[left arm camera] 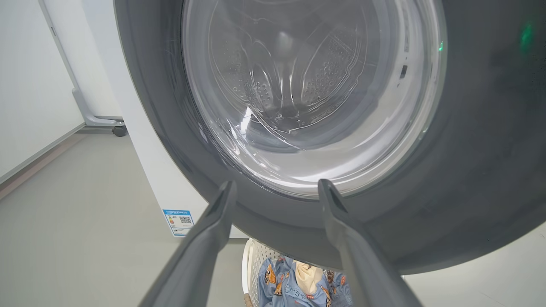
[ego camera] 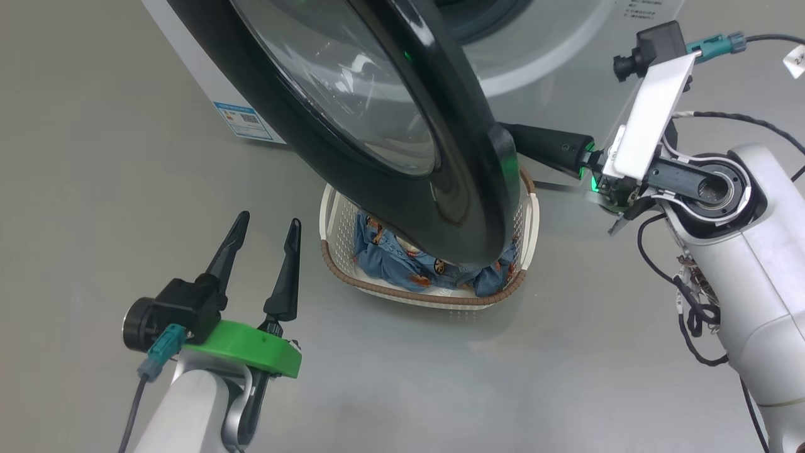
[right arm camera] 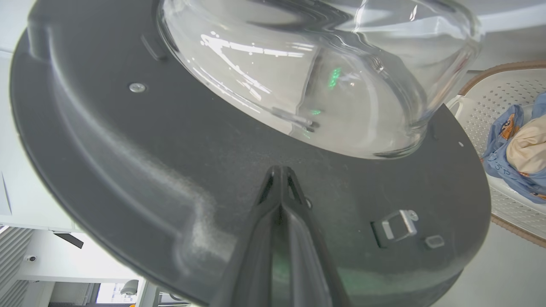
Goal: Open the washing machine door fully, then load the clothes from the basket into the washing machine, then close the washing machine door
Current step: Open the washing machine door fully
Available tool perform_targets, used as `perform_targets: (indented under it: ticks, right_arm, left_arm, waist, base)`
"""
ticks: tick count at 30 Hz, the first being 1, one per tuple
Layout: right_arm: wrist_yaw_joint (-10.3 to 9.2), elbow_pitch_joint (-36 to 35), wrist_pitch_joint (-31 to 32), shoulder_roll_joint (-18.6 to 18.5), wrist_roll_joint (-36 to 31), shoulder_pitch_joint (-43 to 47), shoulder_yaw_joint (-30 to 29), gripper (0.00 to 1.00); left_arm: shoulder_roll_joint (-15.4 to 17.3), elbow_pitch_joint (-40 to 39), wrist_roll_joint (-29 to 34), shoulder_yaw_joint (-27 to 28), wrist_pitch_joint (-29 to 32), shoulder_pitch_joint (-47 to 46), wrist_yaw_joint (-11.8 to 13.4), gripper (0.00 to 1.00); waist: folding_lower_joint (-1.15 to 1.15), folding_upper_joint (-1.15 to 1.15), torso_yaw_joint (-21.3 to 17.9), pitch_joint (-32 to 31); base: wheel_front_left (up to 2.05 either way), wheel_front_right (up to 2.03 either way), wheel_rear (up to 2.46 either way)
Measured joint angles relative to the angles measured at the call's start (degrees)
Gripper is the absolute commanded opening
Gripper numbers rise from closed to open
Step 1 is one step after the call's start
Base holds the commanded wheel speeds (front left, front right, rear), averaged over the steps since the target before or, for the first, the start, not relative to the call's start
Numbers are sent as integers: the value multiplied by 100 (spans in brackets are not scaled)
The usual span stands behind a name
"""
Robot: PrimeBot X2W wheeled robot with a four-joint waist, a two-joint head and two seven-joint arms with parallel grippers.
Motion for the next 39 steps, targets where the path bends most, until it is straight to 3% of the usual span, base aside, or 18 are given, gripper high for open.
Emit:
perform_targets:
  ticks: [27, 37, 38, 39]
  right_arm:
    - [1, -736, 358, 369, -15, 772, 644, 0]
    - [1, -759, 288, 342, -133, 895, 534, 0]
    - [1, -749, 252, 326, -164, 903, 521, 7]
    - [1, -736, 220, 312, -194, 920, 504, 35]
  left_arm:
    - [19, -66, 0, -25, 0, 269, 0, 100]
    - [56, -55, -15, -38, 0, 337, 0, 100]
    - [67, -43, -18, -38, 0, 341, 0, 100]
    - [81, -23, -19, -36, 0, 348, 0, 100]
  waist:
    - [0, 0, 219, -377]
    - [0, 0, 207, -450]
    - [0, 0, 195, -459]
    - [0, 0, 179, -470]
  base:
    - [0, 0, 0]
    - [0, 0, 0]
    - [0, 0, 0]
    - [0, 0, 0]
